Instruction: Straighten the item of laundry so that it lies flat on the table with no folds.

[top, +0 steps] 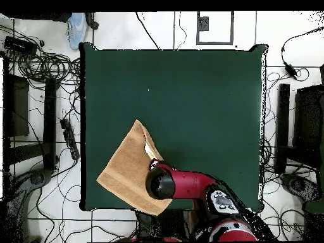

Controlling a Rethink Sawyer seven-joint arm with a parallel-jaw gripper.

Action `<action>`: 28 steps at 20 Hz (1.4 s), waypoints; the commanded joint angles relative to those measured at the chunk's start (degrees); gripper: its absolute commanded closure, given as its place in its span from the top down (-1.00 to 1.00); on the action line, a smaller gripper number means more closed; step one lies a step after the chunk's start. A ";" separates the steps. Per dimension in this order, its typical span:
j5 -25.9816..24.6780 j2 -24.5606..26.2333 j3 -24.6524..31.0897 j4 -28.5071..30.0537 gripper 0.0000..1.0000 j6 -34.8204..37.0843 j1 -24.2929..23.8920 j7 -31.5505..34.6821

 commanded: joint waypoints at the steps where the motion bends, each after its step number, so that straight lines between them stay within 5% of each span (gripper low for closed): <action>1: 3.20 -1.44 0.96 -0.82 1.00 2.66 2.17 8.07; 14: -3.38 -6.13 7.11 -16.81 1.00 29.75 -5.84 -12.86; 22: -8.90 -9.13 9.76 -23.22 1.00 43.17 -7.12 -18.44; 28: -10.05 -9.56 11.52 -23.52 1.00 45.10 -7.87 -16.79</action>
